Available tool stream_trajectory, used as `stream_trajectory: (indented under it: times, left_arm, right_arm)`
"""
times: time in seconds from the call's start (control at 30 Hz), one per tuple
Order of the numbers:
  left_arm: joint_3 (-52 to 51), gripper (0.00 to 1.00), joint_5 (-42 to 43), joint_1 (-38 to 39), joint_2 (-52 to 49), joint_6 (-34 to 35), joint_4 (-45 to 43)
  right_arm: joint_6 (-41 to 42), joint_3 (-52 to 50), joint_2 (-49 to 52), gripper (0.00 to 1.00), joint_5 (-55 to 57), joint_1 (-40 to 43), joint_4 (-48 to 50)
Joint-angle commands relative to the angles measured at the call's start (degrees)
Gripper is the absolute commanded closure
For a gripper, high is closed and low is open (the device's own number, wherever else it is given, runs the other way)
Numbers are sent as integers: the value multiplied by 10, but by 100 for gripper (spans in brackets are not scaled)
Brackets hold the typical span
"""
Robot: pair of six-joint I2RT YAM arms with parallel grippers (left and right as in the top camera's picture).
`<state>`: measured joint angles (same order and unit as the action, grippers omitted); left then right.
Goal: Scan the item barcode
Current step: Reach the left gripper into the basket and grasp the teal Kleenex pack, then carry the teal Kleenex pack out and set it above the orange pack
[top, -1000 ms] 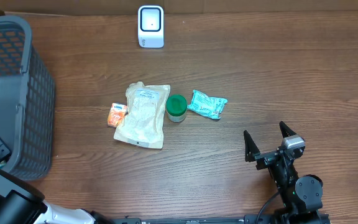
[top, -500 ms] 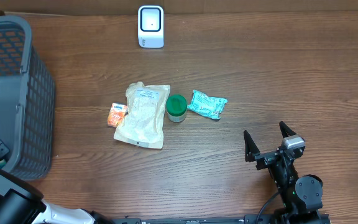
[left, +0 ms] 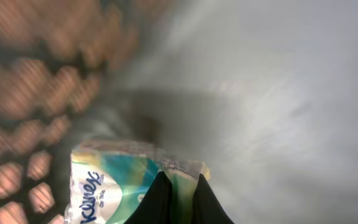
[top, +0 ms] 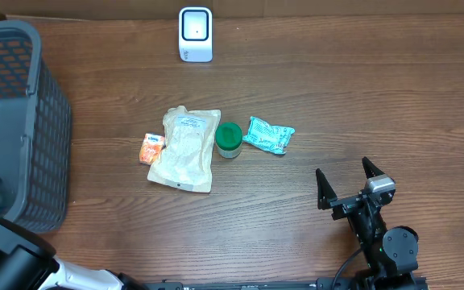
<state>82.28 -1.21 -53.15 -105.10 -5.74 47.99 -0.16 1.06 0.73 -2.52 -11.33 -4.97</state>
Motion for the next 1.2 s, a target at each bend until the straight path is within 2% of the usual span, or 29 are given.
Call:
stream_trajectory:
  times: [0.0, 0.17, 0.27, 0.4, 0.53, 0.73, 0.93, 1.17]
  left_arm:
    - [104, 96, 51, 31, 58, 62, 22]
    - [208, 96, 122, 92, 130, 125, 74]
    - [217, 96, 150, 138, 177, 133, 79]
    - [217, 96, 151, 236, 234, 130, 104]
    - [216, 96, 132, 363, 247, 110, 157]
    - [181, 96, 34, 530, 217, 104, 216]
    - [88, 95, -47, 619, 178, 93, 170]
    - [-16, 95, -50, 621, 114, 70, 35]
  right_arm:
    - [1, -6, -6, 0, 5, -2, 3]
    - [1, -6, -6, 0, 5, -2, 3]
    - [1, -6, -6, 0, 5, -2, 3]
    - [1, -6, -6, 0, 5, -2, 3]
    - [1, -6, -6, 0, 5, -2, 3]
    - [1, -6, -6, 0, 5, -2, 3]
    - [1, -6, -6, 0, 5, -2, 3]
    - [1, -6, -6, 0, 5, -2, 3]
